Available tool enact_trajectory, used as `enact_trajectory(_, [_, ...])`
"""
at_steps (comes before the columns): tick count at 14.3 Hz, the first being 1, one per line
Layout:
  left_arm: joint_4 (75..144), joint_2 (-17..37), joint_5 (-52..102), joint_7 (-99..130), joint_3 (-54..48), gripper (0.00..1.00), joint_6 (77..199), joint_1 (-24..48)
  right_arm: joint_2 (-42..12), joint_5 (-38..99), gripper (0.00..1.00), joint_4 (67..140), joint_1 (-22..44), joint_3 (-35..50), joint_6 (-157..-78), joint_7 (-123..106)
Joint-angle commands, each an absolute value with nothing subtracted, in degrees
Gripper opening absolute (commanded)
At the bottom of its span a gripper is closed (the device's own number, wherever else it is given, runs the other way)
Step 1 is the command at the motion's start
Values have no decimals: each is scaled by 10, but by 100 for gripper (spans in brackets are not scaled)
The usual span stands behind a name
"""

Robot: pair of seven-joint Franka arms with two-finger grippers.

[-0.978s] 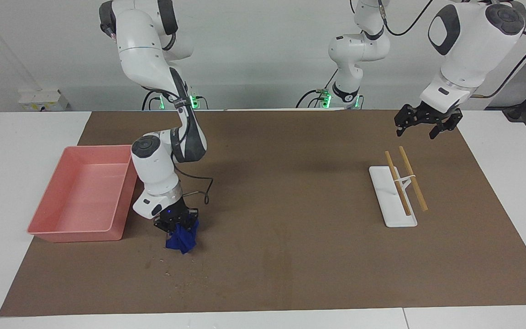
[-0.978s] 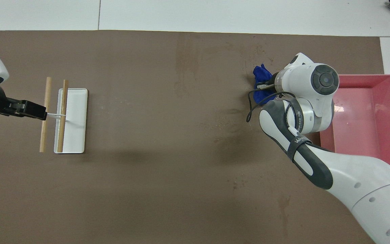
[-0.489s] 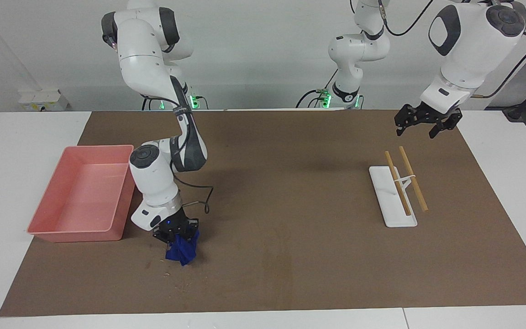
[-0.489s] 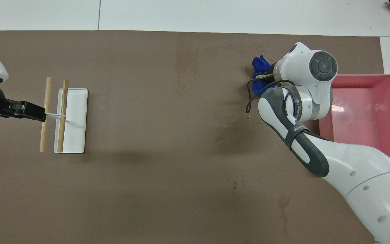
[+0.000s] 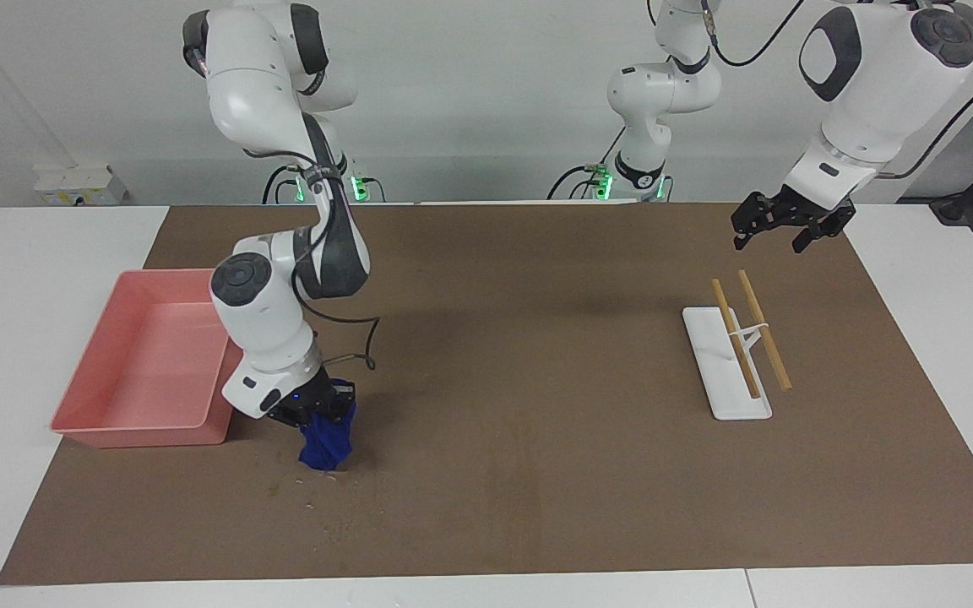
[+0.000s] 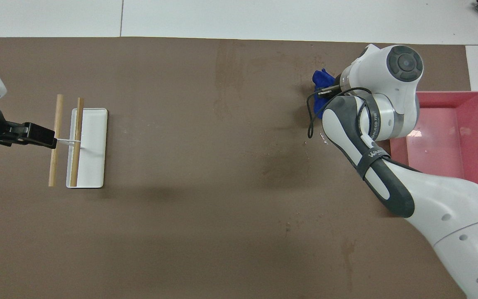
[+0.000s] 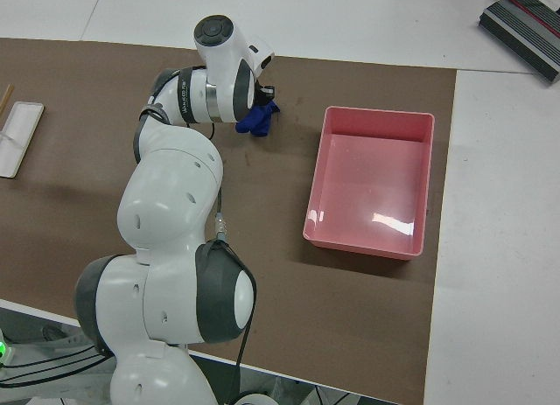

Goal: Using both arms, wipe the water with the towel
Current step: 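Carry the cloth into the pink bin with the right gripper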

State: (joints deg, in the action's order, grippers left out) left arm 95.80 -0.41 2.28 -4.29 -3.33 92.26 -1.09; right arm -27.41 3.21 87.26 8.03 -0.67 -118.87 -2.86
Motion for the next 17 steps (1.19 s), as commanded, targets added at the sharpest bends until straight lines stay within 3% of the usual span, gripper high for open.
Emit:
enact_trajectory(1, [894, 29, 30, -36, -86, 100, 883, -60, -195, 21, 0, 889, 46, -1, -1084, -61])
enact_trajectory(4, [873, 39, 7, -35, -98, 100, 834, -72, -138, 20, 0, 892, 2, -2, -993, -118])
enact_trajectory(6, [791, 77, -4, -35, -119, 100, 770, -78, -112, 6, 0, 892, -25, -4, -958, -163])
enact_trajectory(8, [794, 74, -5, -33, -121, 100, 786, -85, -102, -13, 0, 898, -63, -3, -949, -233])
enact_trajectory(11, [801, 63, -3, -29, -122, 100, 815, -84, -81, -14, 0, 949, -112, -3, -990, -314])
enact_trajectory(15, [843, 44, -7, -33, -122, 100, 852, -80, -52, -43, 2, 1057, -121, -3, -1146, -360])
enact_trajectory(16, [852, 40, -8, -33, -122, 100, 857, -80, -52, -43, 13, 1063, -124, -3, -1157, -366])
enact_trajectory(17, [859, 37, -8, -34, -122, 100, 866, -83, -52, -43, 40, 1063, -123, -3, -1156, -366])
